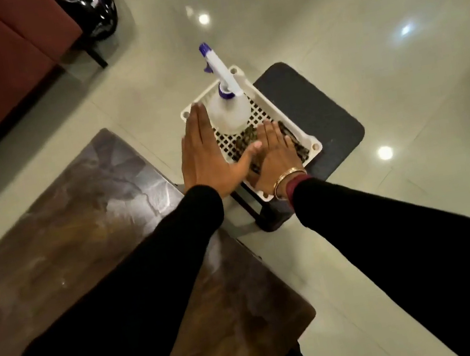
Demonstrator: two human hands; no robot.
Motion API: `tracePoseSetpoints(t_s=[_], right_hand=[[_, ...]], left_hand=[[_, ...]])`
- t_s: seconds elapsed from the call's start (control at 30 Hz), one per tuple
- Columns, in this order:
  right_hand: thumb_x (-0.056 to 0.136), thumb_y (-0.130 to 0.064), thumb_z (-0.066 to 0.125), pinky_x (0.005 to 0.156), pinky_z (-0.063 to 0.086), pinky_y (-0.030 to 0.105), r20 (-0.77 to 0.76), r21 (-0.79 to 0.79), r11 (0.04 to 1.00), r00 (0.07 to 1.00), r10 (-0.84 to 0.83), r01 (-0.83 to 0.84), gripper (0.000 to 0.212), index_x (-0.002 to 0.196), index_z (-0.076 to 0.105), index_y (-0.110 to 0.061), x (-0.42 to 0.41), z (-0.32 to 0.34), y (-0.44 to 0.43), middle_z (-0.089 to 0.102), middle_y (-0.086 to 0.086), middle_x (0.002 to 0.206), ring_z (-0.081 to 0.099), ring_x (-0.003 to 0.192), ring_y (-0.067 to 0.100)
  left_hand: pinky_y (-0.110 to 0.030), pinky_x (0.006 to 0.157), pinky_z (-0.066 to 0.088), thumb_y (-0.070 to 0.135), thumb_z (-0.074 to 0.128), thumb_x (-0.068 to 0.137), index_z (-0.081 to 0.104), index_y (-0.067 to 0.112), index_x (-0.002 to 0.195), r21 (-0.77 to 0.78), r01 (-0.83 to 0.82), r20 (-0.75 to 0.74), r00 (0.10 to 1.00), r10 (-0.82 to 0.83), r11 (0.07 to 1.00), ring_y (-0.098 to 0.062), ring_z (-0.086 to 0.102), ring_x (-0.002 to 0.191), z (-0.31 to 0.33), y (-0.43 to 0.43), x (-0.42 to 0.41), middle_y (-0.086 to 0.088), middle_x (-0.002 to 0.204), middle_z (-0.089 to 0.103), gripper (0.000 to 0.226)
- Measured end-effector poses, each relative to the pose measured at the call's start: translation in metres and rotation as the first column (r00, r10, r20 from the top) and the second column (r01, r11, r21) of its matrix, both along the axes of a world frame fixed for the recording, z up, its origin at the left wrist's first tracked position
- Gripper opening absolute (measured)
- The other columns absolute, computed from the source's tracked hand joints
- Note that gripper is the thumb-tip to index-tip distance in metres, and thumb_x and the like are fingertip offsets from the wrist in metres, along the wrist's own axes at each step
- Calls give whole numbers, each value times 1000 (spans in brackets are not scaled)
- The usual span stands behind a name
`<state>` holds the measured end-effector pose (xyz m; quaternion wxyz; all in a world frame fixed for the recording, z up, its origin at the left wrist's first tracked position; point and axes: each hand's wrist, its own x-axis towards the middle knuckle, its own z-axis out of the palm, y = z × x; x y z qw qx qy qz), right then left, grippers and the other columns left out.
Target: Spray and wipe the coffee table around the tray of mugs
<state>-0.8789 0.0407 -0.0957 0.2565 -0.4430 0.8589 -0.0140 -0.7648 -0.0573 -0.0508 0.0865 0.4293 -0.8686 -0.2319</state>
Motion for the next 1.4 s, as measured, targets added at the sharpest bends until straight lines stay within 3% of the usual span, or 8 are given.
tracePoseSetpoints(t_s=[0.23, 0.43, 0.7, 0.93, 1.1, 1.2, 1.27, 1.4], right_hand=[[85, -75, 47, 126, -3, 62, -41, -22, 996, 995, -91, 90, 117, 165, -6, -8, 2, -34, -5, -15, 14, 173, -18, 160, 31], [96, -64, 46, 127, -2, 61, -27, -2, 995, 994, -105, 105, 106, 163, -4, 0, 10, -37, -5, -15, 23, 171, -18, 159, 38], [104, -35, 41, 129, -4, 57, 25, 13, 995, 994, -104, 104, 85, 162, -8, 2, 8, -35, -7, -19, 25, 170, -21, 158, 39], [104, -26, 39, 131, 7, 52, 165, -144, 952, 955, -247, 272, 69, 162, 15, 3, 1, -29, -11, 11, 23, 172, 4, 161, 36], [96, -48, 40, 90, 45, 35, 475, -231, 621, 644, -600, 749, 52, 122, 66, -11, -17, -10, -17, 68, 18, 124, 63, 114, 37], [89, -43, 59, 88, 56, 35, 920, 87, 192, -5, -392, 978, 48, 120, 72, -9, -26, 4, -23, 73, 14, 118, 69, 105, 30], [88, -35, 61, 91, 57, 40, 967, 213, 183, -180, -182, 960, 43, 114, 77, -5, -14, 20, -28, 76, 14, 118, 73, 107, 30], [103, -38, 41, 111, 48, 49, 969, 239, 342, -246, -24, 909, 48, 116, 78, -10, 30, 45, -48, 72, 13, 129, 69, 119, 32]], left_hand=[[-31, 121, 26, 75, 68, 75, 6, 8, 161, 116, -74, -165, 982, 93, 990, -20, 17, 155, -25, -21, -34, -7, 169, 11, 125], [-21, 112, 37, 61, 83, 70, 14, 3, 157, 210, -66, -354, 925, 139, 976, -19, 35, 145, -22, -47, -74, -11, 162, 22, 125], [-7, 81, 49, 1, 78, 69, 41, 3, 138, 243, -97, -525, 824, 215, 965, -27, 58, 108, -30, -47, -86, -11, 132, 41, 78], [-1, 76, 43, -10, 72, 70, 46, 1, 132, 305, -90, -587, 766, 262, 948, -23, 54, 104, 4, -34, -52, -10, 126, 46, 68], [-6, 75, 44, -9, 68, 69, 49, 1, 126, 245, -92, -615, 754, 228, 965, -3, 51, 96, 38, -18, 5, -11, 120, 52, 60], [-17, 68, 48, -9, 68, 71, 50, 6, 123, 308, -118, -588, 757, 286, 944, -14, 55, 84, 46, -10, 53, -6, 116, 53, 57], [-21, 69, 49, -6, 69, 72, 51, 9, 122, 320, -184, -549, 764, 340, 929, -21, 54, 82, 49, -4, 92, -5, 115, 53, 55], [-26, 75, 51, -1, 70, 76, 55, 12, 110, 344, -312, -454, 770, 447, 886, -20, 56, 86, 51, 3, 162, -7, 105, 55, 39]])
